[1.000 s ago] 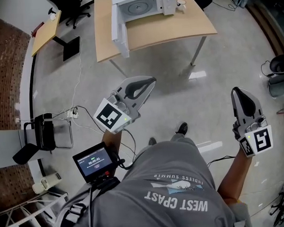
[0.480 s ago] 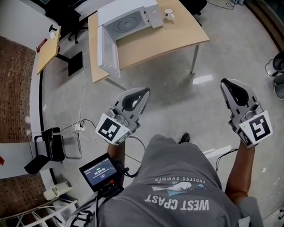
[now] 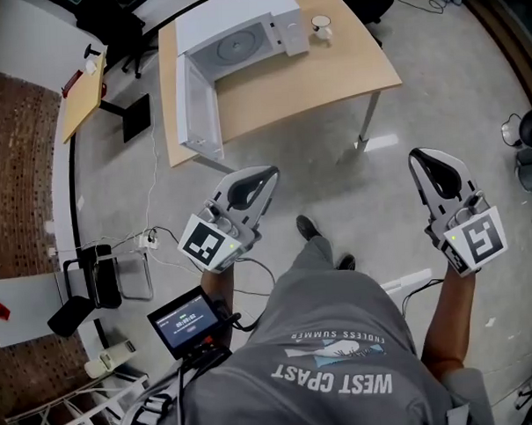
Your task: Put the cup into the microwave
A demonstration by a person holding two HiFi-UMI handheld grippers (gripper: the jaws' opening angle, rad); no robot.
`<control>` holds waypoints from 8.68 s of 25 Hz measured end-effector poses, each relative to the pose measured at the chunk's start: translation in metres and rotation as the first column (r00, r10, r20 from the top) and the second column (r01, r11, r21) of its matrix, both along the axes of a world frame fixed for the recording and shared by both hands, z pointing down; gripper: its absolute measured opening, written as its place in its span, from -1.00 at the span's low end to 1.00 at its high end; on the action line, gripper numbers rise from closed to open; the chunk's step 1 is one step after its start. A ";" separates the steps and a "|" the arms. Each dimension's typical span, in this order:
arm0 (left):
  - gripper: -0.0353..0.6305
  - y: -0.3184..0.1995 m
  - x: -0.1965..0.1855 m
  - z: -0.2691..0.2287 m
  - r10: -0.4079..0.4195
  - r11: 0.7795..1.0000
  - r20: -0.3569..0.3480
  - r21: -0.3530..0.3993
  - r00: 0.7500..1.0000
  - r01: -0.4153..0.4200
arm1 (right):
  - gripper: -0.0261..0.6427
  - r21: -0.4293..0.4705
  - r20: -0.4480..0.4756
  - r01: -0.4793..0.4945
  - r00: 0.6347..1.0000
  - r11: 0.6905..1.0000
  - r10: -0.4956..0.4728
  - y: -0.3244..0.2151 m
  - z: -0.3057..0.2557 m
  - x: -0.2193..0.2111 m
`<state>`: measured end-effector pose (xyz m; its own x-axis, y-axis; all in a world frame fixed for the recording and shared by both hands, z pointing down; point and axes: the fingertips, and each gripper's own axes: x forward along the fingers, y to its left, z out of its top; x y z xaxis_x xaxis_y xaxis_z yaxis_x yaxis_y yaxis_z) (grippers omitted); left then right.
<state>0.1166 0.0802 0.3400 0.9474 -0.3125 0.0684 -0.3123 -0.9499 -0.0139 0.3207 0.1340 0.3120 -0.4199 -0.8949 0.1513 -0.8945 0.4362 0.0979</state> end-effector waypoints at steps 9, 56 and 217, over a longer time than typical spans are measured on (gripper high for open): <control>-0.83 -0.118 -0.010 -0.019 0.023 0.999 -0.062 0.028 0.998 -0.021 | -0.86 0.032 -0.036 -0.049 0.998 0.998 0.050 -0.109 -0.023 -0.008; -0.83 -0.387 -0.021 0.004 -0.447 0.877 0.091 -0.151 0.890 0.456 | -0.37 -0.722 -0.131 -0.156 0.987 0.674 0.087 -0.616 0.348 0.107; -0.83 -0.304 -0.268 0.025 -0.673 0.704 0.044 -0.268 0.739 0.657 | -0.72 -0.314 -0.105 0.061 0.990 0.947 -0.098 -0.702 0.281 -0.242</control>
<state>-0.1518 -0.2242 0.3652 0.5047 -0.8418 0.1915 -0.8572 -0.4622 0.2274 0.0788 -0.5680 0.5929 -0.4500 -0.7606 0.4680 -0.8460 0.5308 0.0491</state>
